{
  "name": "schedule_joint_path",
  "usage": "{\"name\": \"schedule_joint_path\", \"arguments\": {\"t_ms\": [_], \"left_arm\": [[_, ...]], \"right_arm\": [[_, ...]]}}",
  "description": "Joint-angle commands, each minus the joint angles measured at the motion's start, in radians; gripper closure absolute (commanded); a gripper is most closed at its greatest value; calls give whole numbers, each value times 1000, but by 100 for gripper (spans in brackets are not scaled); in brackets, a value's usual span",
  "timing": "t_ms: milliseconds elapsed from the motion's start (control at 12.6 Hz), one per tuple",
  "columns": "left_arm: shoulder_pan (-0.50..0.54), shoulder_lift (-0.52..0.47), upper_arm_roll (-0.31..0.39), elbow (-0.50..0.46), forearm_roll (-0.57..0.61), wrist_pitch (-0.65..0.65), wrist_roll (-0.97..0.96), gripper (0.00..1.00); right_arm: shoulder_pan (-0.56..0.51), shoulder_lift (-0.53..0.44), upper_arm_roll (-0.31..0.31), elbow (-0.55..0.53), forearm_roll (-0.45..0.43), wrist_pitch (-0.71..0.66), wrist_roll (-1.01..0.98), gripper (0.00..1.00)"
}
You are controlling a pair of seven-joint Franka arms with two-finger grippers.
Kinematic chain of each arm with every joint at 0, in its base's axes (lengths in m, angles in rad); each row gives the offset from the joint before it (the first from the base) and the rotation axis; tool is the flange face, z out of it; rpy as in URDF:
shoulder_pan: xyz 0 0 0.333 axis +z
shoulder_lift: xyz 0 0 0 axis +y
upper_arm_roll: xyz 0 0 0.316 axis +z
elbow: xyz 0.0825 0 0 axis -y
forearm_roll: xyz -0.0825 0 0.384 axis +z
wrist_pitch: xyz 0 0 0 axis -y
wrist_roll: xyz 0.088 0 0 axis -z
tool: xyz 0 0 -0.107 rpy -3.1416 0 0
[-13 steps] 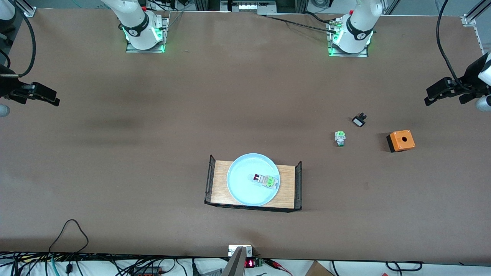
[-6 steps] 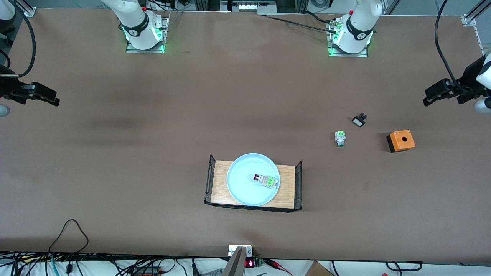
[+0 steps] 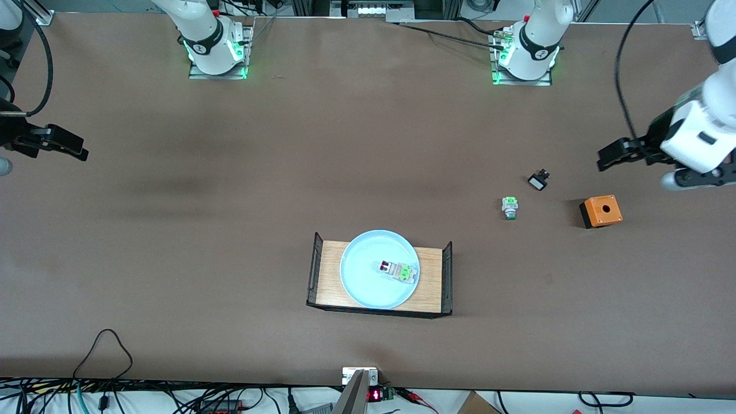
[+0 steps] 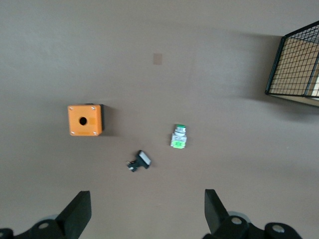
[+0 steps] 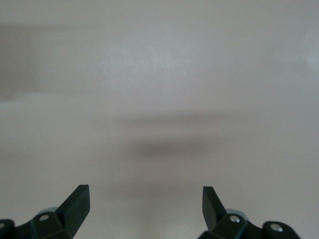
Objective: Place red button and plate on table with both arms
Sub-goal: 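Reach the left gripper down to the red button on the plate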
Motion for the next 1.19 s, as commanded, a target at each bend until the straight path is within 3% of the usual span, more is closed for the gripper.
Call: {"name": "schedule_joint_path", "arguments": {"t_ms": [0,396,634,872,1110], "left_arm": [[-11,94,-73,97,-7,-5,-289,0],[-182,362,-81,374,5,-4,-888,0],[-282,540,-54,600,8,24,-1170,0],[-446,597,82,628,6,220,-1362,0],[-595,666,199,637,5,357,-1420,0]], "right_arm": [[1,-10,-4,4,5,15,1,0],[1,-13,-5,4,-2,-49,-13,0],[1,-18,0,5,5,-56,1,0],[1,-16,-2,4,8,-39,3,0],[1,-16,-2,4,8,-39,1,0]]}}
